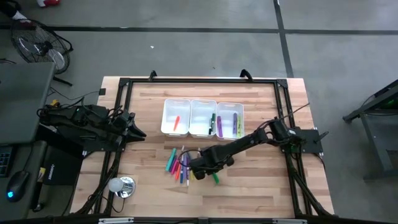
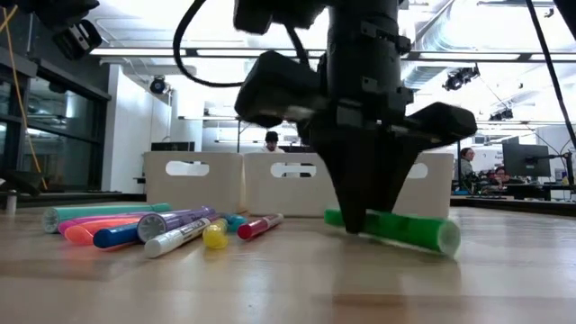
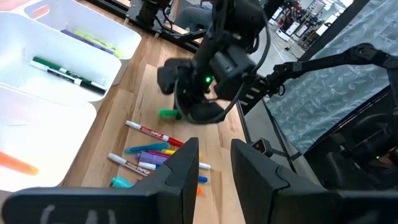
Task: Pick & Place Markers
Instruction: Put the green highlighter into the right white bin
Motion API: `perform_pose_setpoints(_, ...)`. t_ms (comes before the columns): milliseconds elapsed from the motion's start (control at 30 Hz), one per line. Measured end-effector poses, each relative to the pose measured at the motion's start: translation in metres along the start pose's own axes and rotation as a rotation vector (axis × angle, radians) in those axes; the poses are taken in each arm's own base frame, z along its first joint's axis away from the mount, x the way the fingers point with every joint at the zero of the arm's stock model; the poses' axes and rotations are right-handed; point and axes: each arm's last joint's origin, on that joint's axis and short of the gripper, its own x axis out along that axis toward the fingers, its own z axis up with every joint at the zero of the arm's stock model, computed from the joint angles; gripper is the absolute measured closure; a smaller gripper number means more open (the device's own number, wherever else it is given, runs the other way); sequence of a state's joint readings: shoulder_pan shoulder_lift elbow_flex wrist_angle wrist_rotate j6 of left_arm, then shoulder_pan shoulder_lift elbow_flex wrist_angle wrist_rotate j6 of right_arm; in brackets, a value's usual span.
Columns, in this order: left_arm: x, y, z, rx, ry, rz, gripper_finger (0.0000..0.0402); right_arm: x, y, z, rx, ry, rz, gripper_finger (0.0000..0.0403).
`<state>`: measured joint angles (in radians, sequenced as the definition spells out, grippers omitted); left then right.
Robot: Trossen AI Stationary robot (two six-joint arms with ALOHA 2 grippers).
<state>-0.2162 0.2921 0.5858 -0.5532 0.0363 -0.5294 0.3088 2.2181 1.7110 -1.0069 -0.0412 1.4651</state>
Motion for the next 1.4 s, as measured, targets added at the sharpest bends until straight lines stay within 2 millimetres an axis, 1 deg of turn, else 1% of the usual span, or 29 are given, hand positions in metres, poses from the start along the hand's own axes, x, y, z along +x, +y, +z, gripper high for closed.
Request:
perform_pose_setpoints(200, 0.0, 0.0, 0.0, 0.0, 0.0, 0.001, 0.0309, -0.028, -0.01, 0.002, 0.007, -0.009, -0.008, 0.0349)
perform_pose_setpoints(433, 0.0, 0.0, 0.0, 0.0, -0.002, 0.001, 0.0309, -0.071, -0.029, 0.011, 0.033, -0.066, -0.009, 0.0349)
perform_pose_setpoints(667, 0.0, 0.0, 0.0, 0.0, -0.003, 0.001, 0.0309, -0.114, -0.06, 0.033, 0.096, -0.149, -0.059, 0.0349)
perform_pose_setpoints(800, 0.0, 0.0, 0.0, 0.0, -0.003, 0.001, 0.0309, -0.13, -0.076, 0.051, 0.118, -0.191, -0.081, 0.0349)
perform_pose_setpoints(1033, 0.0, 0.0, 0.0, 0.0, -0.003, 0.001, 0.0309, -0.135, -0.093, 0.092, 0.156, -0.224, -0.109, 0.0349)
perform_pose_setpoints(1300, 0.0, 0.0, 0.0, -0.009, -0.004, 0.0, 0.0309, -0.138, -0.12, 0.147, 0.238, -0.275, -0.136, 0.0347)
perform_pose_setpoints(1400, 0.0, 0.0, 0.0, -0.019, -0.003, 0.0, 0.0309, -0.137, -0.125, 0.16, 0.265, -0.291, -0.135, 0.0341)
